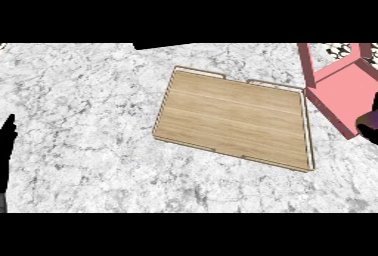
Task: Pick the can from the tray and place it in the cardboard box
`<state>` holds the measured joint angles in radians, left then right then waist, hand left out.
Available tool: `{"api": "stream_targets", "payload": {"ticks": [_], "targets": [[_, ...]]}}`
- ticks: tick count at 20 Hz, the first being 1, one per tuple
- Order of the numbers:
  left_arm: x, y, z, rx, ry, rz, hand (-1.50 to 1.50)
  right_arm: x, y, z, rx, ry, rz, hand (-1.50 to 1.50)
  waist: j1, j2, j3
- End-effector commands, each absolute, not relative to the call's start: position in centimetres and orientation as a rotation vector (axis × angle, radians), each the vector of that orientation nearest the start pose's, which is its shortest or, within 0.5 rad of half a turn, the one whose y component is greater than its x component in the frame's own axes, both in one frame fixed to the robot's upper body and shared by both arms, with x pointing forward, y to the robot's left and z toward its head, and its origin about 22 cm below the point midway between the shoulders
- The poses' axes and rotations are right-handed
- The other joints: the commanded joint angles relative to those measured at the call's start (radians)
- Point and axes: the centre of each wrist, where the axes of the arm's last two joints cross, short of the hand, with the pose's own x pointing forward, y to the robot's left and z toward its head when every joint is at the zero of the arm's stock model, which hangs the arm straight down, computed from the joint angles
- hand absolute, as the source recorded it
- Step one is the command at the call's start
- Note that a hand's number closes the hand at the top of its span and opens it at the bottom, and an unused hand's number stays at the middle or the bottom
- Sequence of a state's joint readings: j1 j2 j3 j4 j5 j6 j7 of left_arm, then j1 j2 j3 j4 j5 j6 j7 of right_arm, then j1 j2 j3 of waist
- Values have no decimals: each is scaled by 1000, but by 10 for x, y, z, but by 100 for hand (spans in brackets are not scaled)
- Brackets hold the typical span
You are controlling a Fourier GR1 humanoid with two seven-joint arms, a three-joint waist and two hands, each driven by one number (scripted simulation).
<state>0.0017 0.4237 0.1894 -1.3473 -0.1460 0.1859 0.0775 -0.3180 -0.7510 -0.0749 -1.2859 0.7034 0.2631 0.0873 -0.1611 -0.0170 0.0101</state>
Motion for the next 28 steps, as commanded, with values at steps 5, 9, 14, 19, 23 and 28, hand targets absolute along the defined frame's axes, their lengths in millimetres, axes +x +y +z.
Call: {"api": "stream_targets", "payload": {"ticks": [5,9,14,19,23,28], "targets": [[223,389,6,726,-1297,-110,0,229,-544,211,-1361,-1351,843,150,37,4,0],[240,383,20,688,-1349,-154,0,179,-592,193,-1349,-1450,803,150,94,14,-4],[262,373,25,650,-1365,-208,0,157,-627,201,-1215,-1517,709,150,158,23,-7],[278,363,36,632,-1383,-238,0,211,-608,225,-1119,-1540,611,150,186,24,-9],[265,359,16,637,-1384,-244,0,228,-606,233,-1071,-1557,559,150,190,24,-9],[264,342,17,614,-1391,-245,0,275,-581,230,-1001,-1509,467,150,215,28,-8]]}}
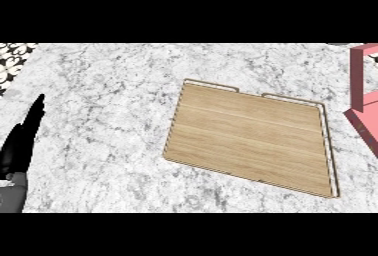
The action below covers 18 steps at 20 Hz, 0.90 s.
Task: Pick the can from the tray and place it in the cardboard box
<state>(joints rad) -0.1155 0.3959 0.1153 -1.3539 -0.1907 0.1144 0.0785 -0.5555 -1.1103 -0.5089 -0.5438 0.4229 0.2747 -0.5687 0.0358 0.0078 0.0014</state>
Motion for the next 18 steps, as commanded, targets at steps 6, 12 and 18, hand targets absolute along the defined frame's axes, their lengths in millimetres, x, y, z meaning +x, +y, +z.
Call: {"api": "stream_targets", "payload": {"ticks": [6,12,18], "targets": [[275,343,16,615,-1390,-230,0,311,-557,205,-945,-1497,469,150,8,5,1],[280,332,32,606,-1416,-245,0,332,-535,169,-1031,-1383,536,150,31,12,3],[279,343,22,612,-1412,-265,0,343,-521,144,-875,-1298,365,-150,29,18,3]]}}
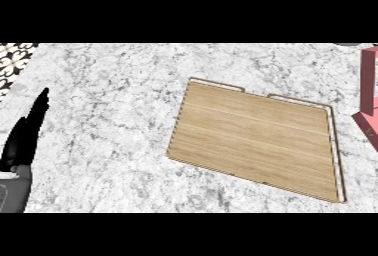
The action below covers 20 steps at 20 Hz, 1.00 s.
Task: Pick the can from the tray and place it in the cardboard box
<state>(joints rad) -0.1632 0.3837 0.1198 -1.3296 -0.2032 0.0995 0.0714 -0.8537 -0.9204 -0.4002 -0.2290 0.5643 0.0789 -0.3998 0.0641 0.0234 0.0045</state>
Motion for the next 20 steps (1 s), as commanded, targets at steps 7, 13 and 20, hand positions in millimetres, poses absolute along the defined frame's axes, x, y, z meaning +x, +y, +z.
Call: {"api": "stream_targets", "payload": {"ticks": [7,13,20], "targets": [[278,347,19,618,-1410,-254,0,338,-526,142,-845,-1396,335,-150,-2,3,2],[279,337,21,605,-1407,-240,0,334,-534,159,-870,-1615,144,-150,-8,2,3],[274,351,21,645,-1396,-235,0,291,-579,198,-821,-1716,-70,-150,-24,-2,2]]}}
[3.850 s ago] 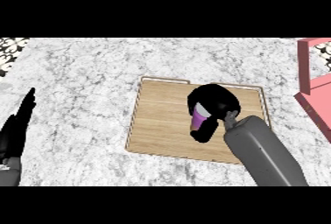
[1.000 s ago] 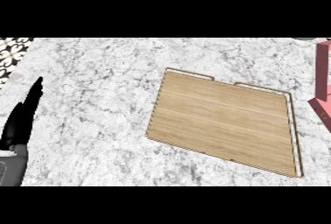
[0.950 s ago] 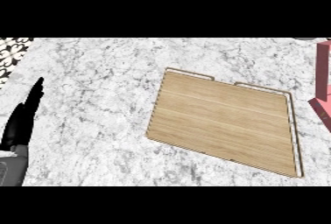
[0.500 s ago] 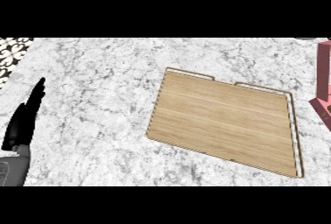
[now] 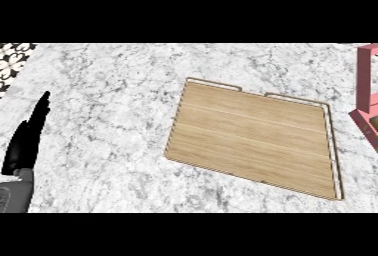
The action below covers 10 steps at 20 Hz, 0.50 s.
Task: Pick the can from the tray and place it in the cardboard box
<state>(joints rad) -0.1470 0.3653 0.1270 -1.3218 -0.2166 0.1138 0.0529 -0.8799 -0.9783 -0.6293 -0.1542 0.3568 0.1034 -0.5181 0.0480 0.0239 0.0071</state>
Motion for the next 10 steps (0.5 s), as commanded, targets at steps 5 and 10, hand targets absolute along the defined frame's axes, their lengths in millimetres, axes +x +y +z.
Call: {"api": "stream_targets", "payload": {"ticks": [5,10], "targets": [[267,341,2,629,-1391,-223,0,252,-603,182,-800,-1720,-148,-150,-19,0,1],[278,352,23,631,-1407,-215,0,209,-628,191,-840,-1697,-172,-150,-31,1,5]]}}
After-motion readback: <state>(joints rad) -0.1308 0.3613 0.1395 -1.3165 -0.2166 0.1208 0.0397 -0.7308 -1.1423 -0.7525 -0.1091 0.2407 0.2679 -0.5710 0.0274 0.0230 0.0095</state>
